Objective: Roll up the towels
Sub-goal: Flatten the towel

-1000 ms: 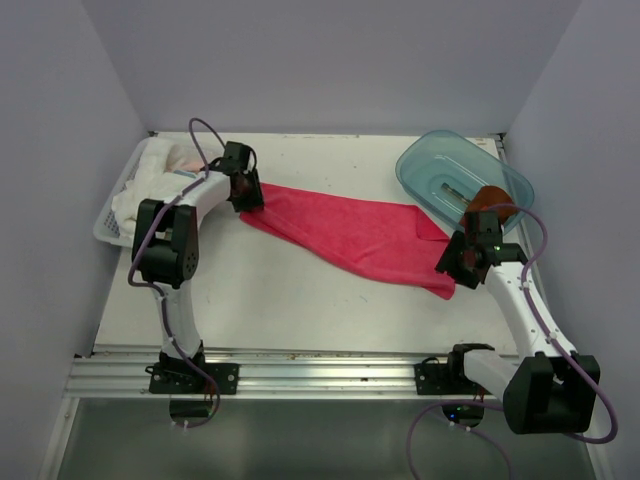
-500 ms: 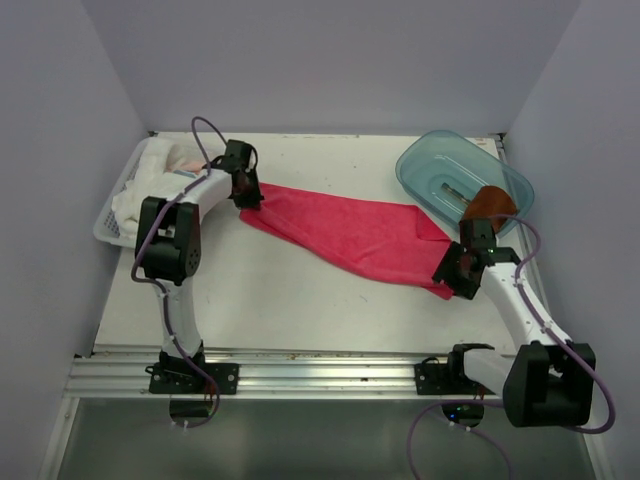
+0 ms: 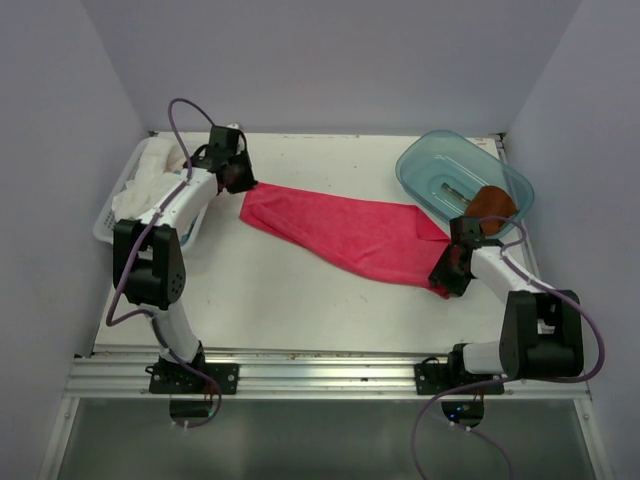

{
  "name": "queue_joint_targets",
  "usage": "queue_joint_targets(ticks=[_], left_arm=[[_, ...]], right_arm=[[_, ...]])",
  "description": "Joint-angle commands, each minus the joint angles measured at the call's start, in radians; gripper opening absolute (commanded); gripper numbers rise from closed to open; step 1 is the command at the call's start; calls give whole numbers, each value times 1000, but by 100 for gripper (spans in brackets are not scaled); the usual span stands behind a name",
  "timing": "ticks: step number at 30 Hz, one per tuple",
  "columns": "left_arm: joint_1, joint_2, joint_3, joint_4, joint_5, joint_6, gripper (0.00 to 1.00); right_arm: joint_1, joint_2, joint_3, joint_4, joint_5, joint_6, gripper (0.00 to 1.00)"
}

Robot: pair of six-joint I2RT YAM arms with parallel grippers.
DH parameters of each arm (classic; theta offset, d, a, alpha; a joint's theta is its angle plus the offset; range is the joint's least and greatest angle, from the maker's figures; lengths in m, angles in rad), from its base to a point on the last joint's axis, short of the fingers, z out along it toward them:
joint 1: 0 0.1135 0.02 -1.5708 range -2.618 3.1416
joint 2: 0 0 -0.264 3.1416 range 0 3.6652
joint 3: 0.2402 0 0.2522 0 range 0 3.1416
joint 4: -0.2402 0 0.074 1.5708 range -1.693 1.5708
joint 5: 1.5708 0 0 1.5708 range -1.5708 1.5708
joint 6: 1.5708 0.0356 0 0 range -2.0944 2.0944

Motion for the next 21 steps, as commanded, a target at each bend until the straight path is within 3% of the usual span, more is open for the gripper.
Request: queue_joint_targets(ticks=[1, 7, 8, 11, 15, 21], left_arm=[[-2, -25, 7, 3, -6, 21, 0], [-2, 13, 0, -14, 14, 19, 0], [-2, 18, -5, -14, 18, 18, 10], [-2, 53, -16, -14, 38, 21, 25], [-5, 116, -7, -37, 31, 28, 42], [-11, 159, -10, -33, 20, 33, 47]], right_arm=[[-6, 19, 21, 59, 14, 6, 42], [-7, 0, 20, 56, 20, 3, 14], [-6, -4, 18, 54, 19, 2, 8], [-6, -10, 10, 51, 20, 2, 0], [-7, -18, 6, 48, 16, 0, 0], [-6, -29, 4, 42, 14, -3, 0]])
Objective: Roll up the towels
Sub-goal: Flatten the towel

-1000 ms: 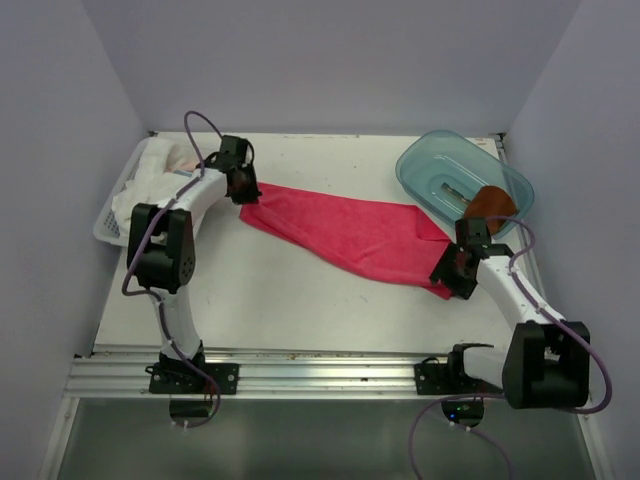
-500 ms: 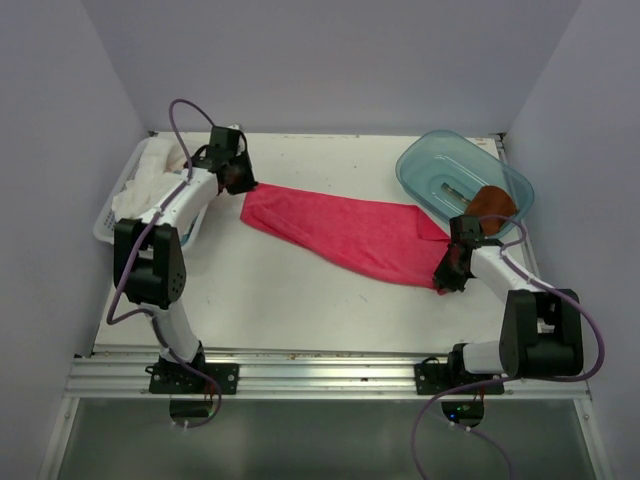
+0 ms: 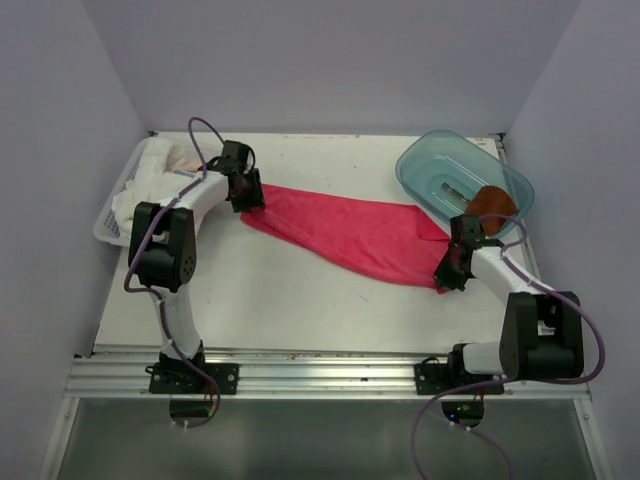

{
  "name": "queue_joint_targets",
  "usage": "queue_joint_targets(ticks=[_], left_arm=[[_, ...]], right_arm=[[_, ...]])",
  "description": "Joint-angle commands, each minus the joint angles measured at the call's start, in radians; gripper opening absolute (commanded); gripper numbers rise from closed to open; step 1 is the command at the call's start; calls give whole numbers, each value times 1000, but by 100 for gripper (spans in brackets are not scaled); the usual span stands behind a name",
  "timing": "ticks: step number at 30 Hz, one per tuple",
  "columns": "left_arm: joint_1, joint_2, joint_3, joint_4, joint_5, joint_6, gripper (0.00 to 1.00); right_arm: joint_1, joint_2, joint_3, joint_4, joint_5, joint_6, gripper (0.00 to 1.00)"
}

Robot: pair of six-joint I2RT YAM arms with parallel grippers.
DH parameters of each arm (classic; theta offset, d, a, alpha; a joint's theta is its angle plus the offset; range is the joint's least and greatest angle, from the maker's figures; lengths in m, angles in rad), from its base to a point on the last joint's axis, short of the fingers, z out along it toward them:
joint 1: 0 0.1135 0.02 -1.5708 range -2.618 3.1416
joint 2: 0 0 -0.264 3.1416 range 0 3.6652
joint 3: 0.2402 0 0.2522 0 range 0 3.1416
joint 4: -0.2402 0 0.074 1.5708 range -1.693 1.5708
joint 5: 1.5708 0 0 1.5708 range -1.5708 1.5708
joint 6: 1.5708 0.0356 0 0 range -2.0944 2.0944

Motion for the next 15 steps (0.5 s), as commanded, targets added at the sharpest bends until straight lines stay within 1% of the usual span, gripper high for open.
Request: queue_joint_targets(ticks=[1, 3, 7, 8, 9, 10, 11, 12, 14, 15], left_arm=[[-10, 27, 2, -11, -5, 18, 45], [-10, 45, 11, -13, -13, 19, 44], [-14, 82, 28, -18, -14, 19, 47], [-14, 84, 28, -18, -14, 19, 45], [-17, 84, 28, -14, -14, 16, 41], [-19, 78, 27, -13, -17, 15, 34], [-20, 76, 27, -11, -17, 12, 18], [-22, 73, 27, -11, -19, 12, 11], [-22, 63, 30, -14, -22, 10, 0], [-22, 56, 31, -17, -26, 10, 0]], right_arm=[[-6, -29, 5, 5, 11, -5, 0], [-6, -29, 5, 3, 11, -7, 0], [-6, -32, 7, 0, 9, -7, 0], [-6, -30, 7, -1, 11, -7, 0], [-6, -33, 7, -1, 11, -7, 0], [-6, -33, 7, -3, 11, -7, 0], [-6, -35, 7, -3, 11, -8, 0], [-6, -35, 8, -3, 13, -7, 0], [-6, -35, 8, -1, 11, -8, 0], [-6, -36, 7, -3, 13, -8, 0]])
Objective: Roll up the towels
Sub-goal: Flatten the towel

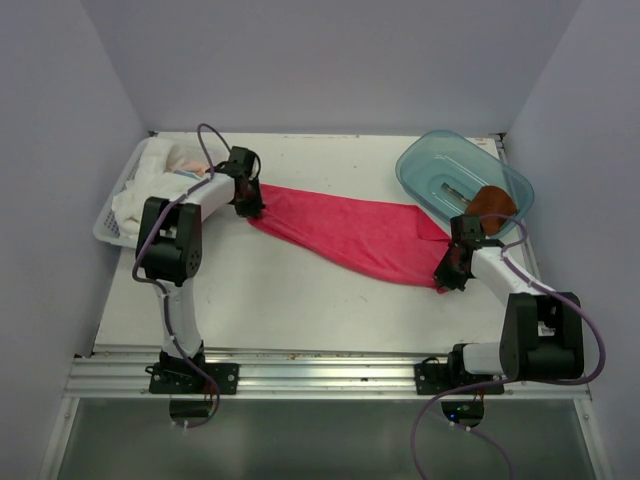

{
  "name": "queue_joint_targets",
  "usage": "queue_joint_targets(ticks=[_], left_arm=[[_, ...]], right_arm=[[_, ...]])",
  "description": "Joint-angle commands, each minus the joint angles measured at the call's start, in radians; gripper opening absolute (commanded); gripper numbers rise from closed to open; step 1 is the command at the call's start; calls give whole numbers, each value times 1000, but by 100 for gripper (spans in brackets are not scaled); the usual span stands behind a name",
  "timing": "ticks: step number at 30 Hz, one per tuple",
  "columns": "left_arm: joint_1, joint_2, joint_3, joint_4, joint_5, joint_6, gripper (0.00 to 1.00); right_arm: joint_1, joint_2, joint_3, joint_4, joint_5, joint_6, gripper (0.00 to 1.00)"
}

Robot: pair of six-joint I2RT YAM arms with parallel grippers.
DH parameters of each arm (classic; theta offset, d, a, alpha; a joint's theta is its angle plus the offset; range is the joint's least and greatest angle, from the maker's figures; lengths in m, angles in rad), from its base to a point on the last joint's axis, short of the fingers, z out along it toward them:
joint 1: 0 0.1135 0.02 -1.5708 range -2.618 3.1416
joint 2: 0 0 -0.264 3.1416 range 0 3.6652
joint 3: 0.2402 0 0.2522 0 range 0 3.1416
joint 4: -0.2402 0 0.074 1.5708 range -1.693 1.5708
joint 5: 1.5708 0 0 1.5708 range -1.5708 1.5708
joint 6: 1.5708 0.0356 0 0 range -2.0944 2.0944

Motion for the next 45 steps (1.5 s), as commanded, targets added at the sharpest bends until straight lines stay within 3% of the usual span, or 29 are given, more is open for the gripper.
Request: queue_joint_targets(ticks=[1, 6, 7, 8, 9, 12, 24, 30, 35, 45], left_arm=[[-8, -34, 28, -7, -13, 8, 0], [-8, -88, 34, -14, -14, 19, 0], [-8, -86, 42, -24, -12, 23, 5], [-8, -82, 62, -37, -12, 28, 26], [-8, -77, 67, -47, -10, 30, 36], [-8, -66, 65, -39, 0, 28, 44], [-8, -22, 82, -24, 6, 20, 35], [-8, -10, 88, -25, 10, 31, 0], [-8, -23, 102, -45, -7, 34, 0], [-8, -252, 19, -48, -12, 43, 0]], right_arm=[[-6, -32, 7, -2, 13, -9, 0], [-6, -35, 5, -2, 17, -12, 0], [-6, -34, 4, -1, 16, -12, 0], [-6, -32, 4, 1, 14, -12, 0], [-6, -29, 2, 4, 11, -12, 0], [-6, -25, 2, 7, 9, -12, 0], [-6, -35, 2, -2, 16, -20, 0], [-6, -41, 4, -5, 19, -20, 0], [-6, -46, 7, -13, 26, -22, 0], [-6, -86, 24, -43, 60, -32, 0]])
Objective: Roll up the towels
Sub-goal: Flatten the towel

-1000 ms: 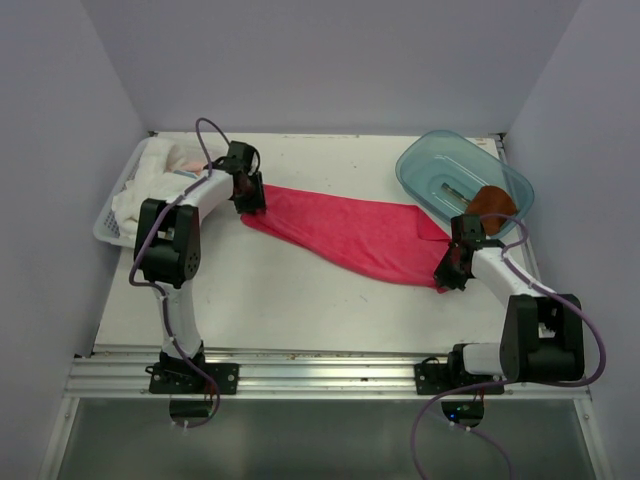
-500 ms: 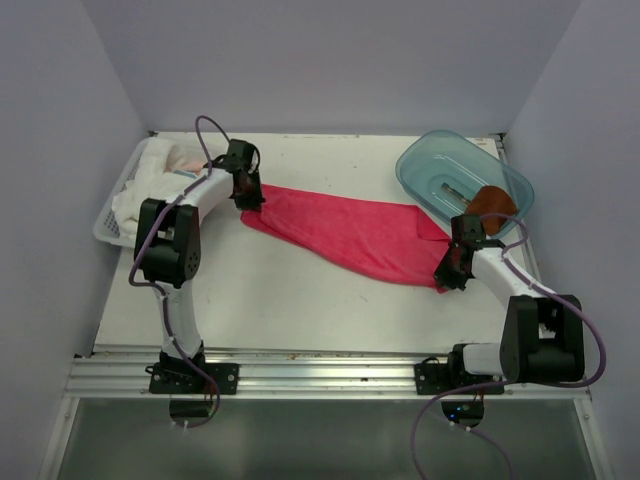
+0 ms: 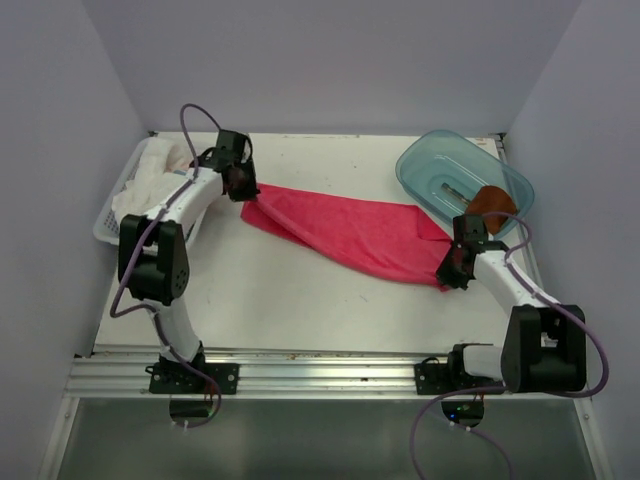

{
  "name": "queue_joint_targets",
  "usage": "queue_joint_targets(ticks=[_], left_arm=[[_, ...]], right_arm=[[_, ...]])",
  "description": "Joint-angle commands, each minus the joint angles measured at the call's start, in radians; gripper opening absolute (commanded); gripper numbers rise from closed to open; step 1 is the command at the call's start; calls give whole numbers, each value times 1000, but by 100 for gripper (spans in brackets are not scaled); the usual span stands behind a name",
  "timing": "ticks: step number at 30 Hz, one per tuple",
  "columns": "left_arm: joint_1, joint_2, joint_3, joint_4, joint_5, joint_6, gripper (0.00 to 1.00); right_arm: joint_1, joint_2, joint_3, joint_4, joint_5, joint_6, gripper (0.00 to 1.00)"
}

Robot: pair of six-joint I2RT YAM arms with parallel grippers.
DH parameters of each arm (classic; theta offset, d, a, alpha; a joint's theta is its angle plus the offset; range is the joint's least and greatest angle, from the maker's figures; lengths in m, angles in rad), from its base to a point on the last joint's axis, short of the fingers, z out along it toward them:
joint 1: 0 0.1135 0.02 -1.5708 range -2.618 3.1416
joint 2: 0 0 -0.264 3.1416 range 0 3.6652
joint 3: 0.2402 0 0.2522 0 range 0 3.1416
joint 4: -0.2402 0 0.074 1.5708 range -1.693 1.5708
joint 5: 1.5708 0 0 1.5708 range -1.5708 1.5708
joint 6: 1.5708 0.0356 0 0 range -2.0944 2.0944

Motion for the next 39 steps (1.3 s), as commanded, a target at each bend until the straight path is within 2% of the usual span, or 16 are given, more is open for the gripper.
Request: queue_joint_targets(ticks=[1, 8, 12, 16, 17, 18, 19, 21, 24, 26, 30, 33, 35, 38, 39], left_arm=[[-4, -154, -47, 6, -4, 20, 0], [-4, -373, -231, -51, 67, -5, 0], [-3, -528, -354, -123, 39, -23, 0], [0, -582, -432, -181, 10, -19, 2], [3, -575, -430, -184, 16, -16, 18], [3, -552, -427, -174, 16, -14, 55], [8, -536, -417, -154, 13, -12, 66], [11, -455, -389, -103, 4, -11, 73], [11, -365, -290, -123, 8, -15, 71], [6, -369, -308, -99, 16, -14, 69], [6, -429, -439, -88, -10, -23, 59], [5, -476, -553, -68, -13, -43, 55], [2, -492, -601, -40, -1, -55, 58], [0, -489, -660, 9, -7, -69, 73], [0, -479, -667, 20, -12, -72, 74]], right_arm=[[-6, -31, 25, -30, 49, -22, 0], [-6, -71, 54, -96, 70, -39, 0], [-6, -138, 71, -165, 79, -47, 1], [-6, -186, 88, -222, 82, -35, 8], [-6, -184, 91, -223, 87, -35, 13], [-6, -178, 97, -223, 96, -33, 31], [-6, -157, 102, -225, 107, -32, 40], [-6, -128, 119, -223, 116, -32, 56], [-7, -108, 148, -248, 116, -33, 57], [-6, -141, 142, -248, 124, -41, 57], [-6, -216, 102, -231, 104, -47, 56], [-6, -200, 94, -219, 69, -41, 55], [-7, -187, 91, -208, 61, -41, 55], [-6, -174, 79, -191, 43, -38, 54], [-6, -171, 76, -187, 36, -36, 54]])
